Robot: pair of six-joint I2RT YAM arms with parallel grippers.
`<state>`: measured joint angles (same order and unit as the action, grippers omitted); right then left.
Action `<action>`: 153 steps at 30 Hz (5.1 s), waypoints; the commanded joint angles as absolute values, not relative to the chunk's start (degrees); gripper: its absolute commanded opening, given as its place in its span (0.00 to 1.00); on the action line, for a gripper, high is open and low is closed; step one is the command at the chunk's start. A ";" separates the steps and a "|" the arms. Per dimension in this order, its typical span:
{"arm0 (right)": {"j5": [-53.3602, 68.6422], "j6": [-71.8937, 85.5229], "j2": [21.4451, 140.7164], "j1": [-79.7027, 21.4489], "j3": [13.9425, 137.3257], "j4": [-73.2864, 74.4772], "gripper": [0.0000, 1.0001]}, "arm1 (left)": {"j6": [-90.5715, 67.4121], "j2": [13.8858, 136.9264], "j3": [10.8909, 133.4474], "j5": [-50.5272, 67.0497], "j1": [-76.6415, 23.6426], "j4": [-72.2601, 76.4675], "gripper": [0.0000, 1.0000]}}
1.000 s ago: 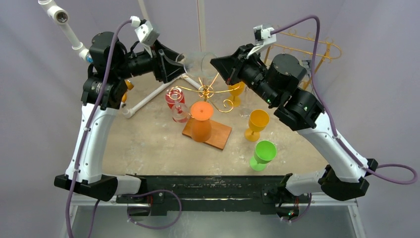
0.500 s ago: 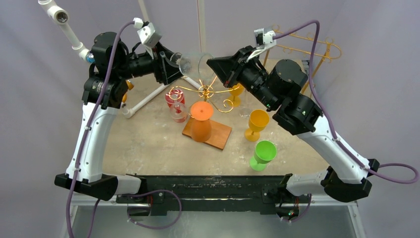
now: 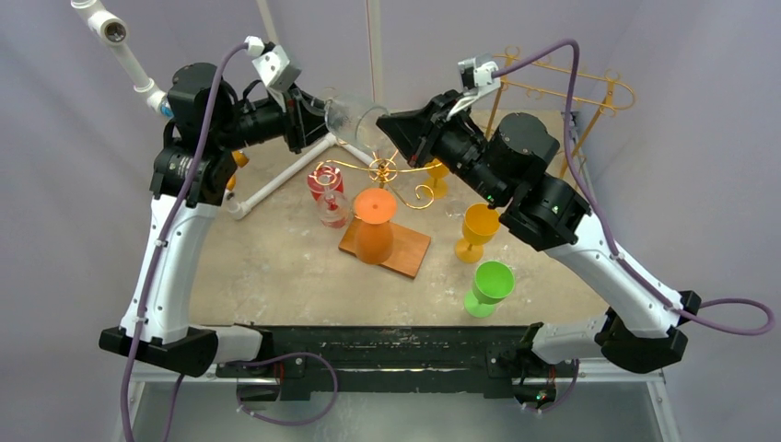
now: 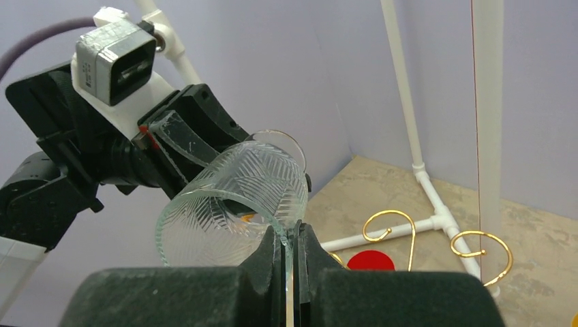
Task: Place the wine glass upside down on the wine glass rack
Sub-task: Turn the wine glass upside down at the wine rack.
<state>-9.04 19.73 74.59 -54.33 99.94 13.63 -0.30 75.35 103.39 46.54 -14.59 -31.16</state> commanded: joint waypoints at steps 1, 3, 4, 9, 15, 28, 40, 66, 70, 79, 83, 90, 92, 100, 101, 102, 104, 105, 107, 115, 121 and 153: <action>-4.16 21.97 72.99 -54.97 100.52 11.16 0.00 | 13.66 71.94 102.62 46.66 -14.59 -31.28 0.00; -4.39 21.97 72.58 -55.01 100.25 12.18 0.02 | 18.36 70.84 102.05 46.58 -14.59 -31.75 0.00; -4.35 22.16 72.40 -55.00 100.20 12.73 0.07 | 20.63 70.27 101.78 46.63 -14.59 -32.04 0.00; -3.08 23.37 72.00 -55.01 100.66 15.48 0.37 | 30.04 67.99 100.47 45.97 -14.59 -32.21 0.00; -0.87 22.94 71.98 -54.99 102.61 19.44 0.75 | 36.51 68.18 100.64 44.84 -14.59 -33.60 0.00; 2.49 16.78 74.33 -54.64 112.84 34.51 0.99 | 35.89 69.08 99.16 40.94 -14.59 -27.63 0.00; 7.00 16.28 89.81 -54.65 125.11 41.03 0.99 | 40.57 66.89 96.20 42.01 -14.59 -25.19 0.00; 12.44 19.15 93.03 -54.67 122.49 35.34 0.73 | 45.69 61.11 91.32 43.79 -14.59 -16.14 0.00; 13.63 19.65 92.30 -54.66 121.01 34.69 0.65 | 45.70 60.39 90.55 44.23 -14.59 -13.49 0.00; 13.98 21.08 92.27 -54.67 120.04 33.90 0.95 | 46.75 59.51 89.89 44.16 -14.59 -11.13 0.00; 12.82 20.84 91.81 -54.55 119.92 33.21 0.72 | 47.55 59.34 90.35 44.64 -14.59 -12.80 0.00; 6.89 19.48 83.78 -54.00 111.42 26.83 0.33 | 46.25 59.51 91.37 44.84 -14.59 -16.28 0.60; 4.61 18.54 80.58 -53.22 108.26 25.85 0.30 | 46.15 60.15 92.60 44.87 -14.59 -19.26 0.82; -1.35 17.02 65.64 -49.11 91.70 23.29 0.21 | 40.98 60.80 94.16 43.66 -14.59 -22.71 0.97; -2.31 16.80 64.08 -49.06 89.66 23.37 0.20 | 40.04 60.94 94.40 43.22 -14.59 -22.57 0.97; -3.32 16.51 62.52 -49.05 87.72 23.55 0.20 | 38.05 61.11 94.71 42.71 -14.59 -22.42 0.97; -5.12 15.95 59.69 -49.04 83.72 23.81 0.19 | 35.03 61.66 95.98 41.48 -14.59 -22.73 0.96; -5.85 15.83 57.69 -48.98 81.71 23.70 0.19 | 33.83 62.05 96.59 41.14 -14.59 -23.41 0.96; -7.07 15.32 54.83 -49.02 77.65 23.40 0.19 | 32.24 62.58 97.83 40.85 -14.59 -25.01 0.96; -11.11 12.26 48.49 -48.99 68.72 25.34 0.18 | 29.18 62.37 97.70 39.68 -14.59 -27.06 0.95; -11.16 11.61 47.31 -48.96 64.73 24.88 0.17 | 24.14 62.47 95.83 42.89 -14.59 -26.57 0.94; -7.27 5.08 48.51 -46.76 55.42 13.42 0.14 | 23.90 62.40 93.68 45.45 -14.59 -28.31 0.92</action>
<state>-9.21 7.60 49.08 -47.11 55.81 23.55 23.57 63.22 93.25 44.77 -14.44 -28.42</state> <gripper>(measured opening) 0.751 0.919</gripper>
